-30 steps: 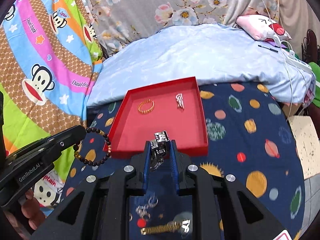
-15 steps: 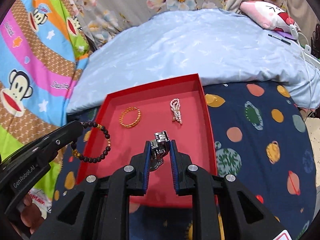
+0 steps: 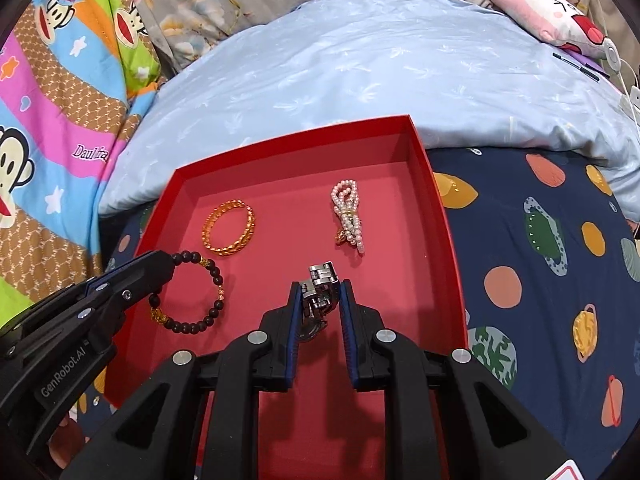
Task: Organize jewelry
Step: 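Carry the bead bracelet and silver watch into the red box and open both grippers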
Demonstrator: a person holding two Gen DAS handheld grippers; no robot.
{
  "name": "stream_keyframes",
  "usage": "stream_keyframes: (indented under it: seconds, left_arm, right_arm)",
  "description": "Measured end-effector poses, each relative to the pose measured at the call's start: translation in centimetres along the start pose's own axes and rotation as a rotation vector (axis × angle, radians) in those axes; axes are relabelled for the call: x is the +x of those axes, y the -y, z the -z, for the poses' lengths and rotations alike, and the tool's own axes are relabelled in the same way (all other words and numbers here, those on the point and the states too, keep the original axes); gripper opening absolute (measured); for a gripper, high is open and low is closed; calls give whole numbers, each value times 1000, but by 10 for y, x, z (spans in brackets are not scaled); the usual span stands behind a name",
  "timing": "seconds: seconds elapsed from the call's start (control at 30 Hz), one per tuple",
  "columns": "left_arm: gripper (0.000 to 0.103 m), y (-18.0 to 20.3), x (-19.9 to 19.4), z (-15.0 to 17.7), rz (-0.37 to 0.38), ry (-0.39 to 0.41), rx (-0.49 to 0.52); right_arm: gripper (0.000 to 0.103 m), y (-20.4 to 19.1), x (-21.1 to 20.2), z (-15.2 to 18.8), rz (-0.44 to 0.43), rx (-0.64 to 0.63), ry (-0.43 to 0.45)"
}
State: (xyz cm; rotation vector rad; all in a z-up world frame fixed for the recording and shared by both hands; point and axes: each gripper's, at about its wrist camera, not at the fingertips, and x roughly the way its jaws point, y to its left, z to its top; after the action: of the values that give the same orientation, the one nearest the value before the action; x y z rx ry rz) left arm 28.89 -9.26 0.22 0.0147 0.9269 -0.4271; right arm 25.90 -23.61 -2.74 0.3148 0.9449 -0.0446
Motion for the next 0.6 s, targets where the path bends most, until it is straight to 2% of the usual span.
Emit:
stream_keyframes:
  seconds: [0.2, 0.3, 0.33, 0.37, 0.4, 0.43, 0.5, 0.6]
  left_arm:
    - [8, -1, 11, 0, -7, -2, 2]
    - [10, -4, 14, -2, -5, 0, -14]
    - [14, -6, 12, -2, -3, 8, -24]
    - [32, -9, 8, -3, -12, 25, -39]
    - [55, -11, 4, -3, -23, 39, -50]
    - [61, -13, -3, -3, -42, 54, -62]
    - [63, -18, -22, -1, -62, 103, -76]
    - [64, -22, -45, 4, -85, 117, -60]
  right_arm:
    - [18, -1, 12, 0, 6, -16, -19]
    - [24, -2, 8, -2, 22, -29, 14]
    - [33, -3, 2, -2, 31, -31, 34]
    - [38, -2, -4, -4, 35, -29, 54]
    - [43, -1, -12, -4, 40, -23, 79]
    - [44, 0, -19, -5, 42, -19, 94]
    - [45, 5, -39, -4, 41, -3, 122]
    - [45, 12, -66, 4, 35, 21, 141]
